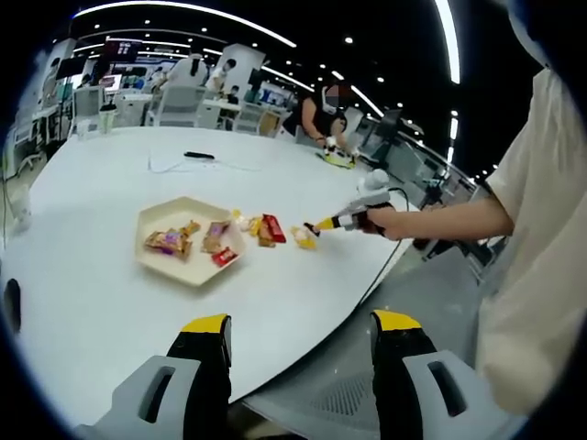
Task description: Place the target food into the container with the food tongs after gripping and lifting it, then release it inside without dropping or visibly crushing the food.
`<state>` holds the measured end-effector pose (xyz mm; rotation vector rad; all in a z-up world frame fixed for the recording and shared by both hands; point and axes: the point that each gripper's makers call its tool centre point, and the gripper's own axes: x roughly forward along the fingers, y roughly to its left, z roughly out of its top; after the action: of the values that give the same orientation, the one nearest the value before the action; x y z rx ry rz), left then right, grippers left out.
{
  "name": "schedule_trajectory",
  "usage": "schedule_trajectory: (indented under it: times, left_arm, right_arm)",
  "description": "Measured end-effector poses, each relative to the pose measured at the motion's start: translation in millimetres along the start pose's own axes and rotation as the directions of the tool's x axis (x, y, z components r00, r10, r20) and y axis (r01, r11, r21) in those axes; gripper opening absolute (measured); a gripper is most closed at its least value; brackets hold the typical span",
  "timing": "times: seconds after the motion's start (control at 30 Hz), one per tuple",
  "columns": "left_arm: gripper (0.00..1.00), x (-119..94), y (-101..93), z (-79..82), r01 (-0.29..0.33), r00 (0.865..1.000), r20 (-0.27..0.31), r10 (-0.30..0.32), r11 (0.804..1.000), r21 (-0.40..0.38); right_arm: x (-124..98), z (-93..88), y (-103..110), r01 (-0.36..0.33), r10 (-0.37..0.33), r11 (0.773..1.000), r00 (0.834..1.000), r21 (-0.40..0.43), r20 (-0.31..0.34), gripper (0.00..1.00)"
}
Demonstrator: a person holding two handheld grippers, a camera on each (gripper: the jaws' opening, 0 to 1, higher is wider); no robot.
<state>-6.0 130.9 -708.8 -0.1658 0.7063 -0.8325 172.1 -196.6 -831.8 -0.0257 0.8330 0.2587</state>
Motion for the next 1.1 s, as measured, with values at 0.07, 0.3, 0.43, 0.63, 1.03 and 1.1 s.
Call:
schedule_trajectory:
  times: [0.07, 0.3, 0.43, 0.63, 1.03, 1.1]
  left_arm:
    - [0.61, 0.8, -0.3, 0.5, 0.0, 1.0, -0.002, 0.0, 1.0, 0.003]
    - [0.61, 4.8, -0.9, 4.4, 0.009, 1.0, -0.006, -0.009, 1.0, 0.013]
    - [0.61, 4.7, -1.3, 4.0, 0.01, 1.0, -0.011, -0.01, 1.0, 0.014]
    - [0.61, 3.8, -0.8, 3.0, 0.008, 1.0, -0.016, -0.007, 1.0, 0.011]
    - [0.61, 3.8, -1.6, 2.9, 0.008, 1.0, -0.013, -0.008, 1.0, 0.009]
    - [0.61, 3.6, -1.9, 2.2, 0.008, 1.0, -0.013, -0.008, 1.0, 0.008]
  right_arm:
    - [-0.3, -0.5, 0.1, -0.002, 0.002, 1.0, 1.0, 0.002, -0.001, 0.27]
    - [1.2, -0.1, 1.1, -0.004, 0.004, 1.0, 1.0, -0.023, -0.009, 0.26]
    - [3.3, -2.2, 1.8, -0.003, 0.003, 1.0, 1.0, -0.028, -0.018, 0.25]
    - [5.2, -4.3, 2.8, 0.007, -0.009, 0.999, 1.0, -0.046, -0.025, 0.23]
    - [5.1, -1.8, 2.1, 0.024, -0.027, 0.995, 0.999, -0.092, -0.032, 0.19]
    - [4.9, -0.3, 1.8, 0.023, -0.025, 0.996, 0.999, -0.087, -0.028, 0.19]
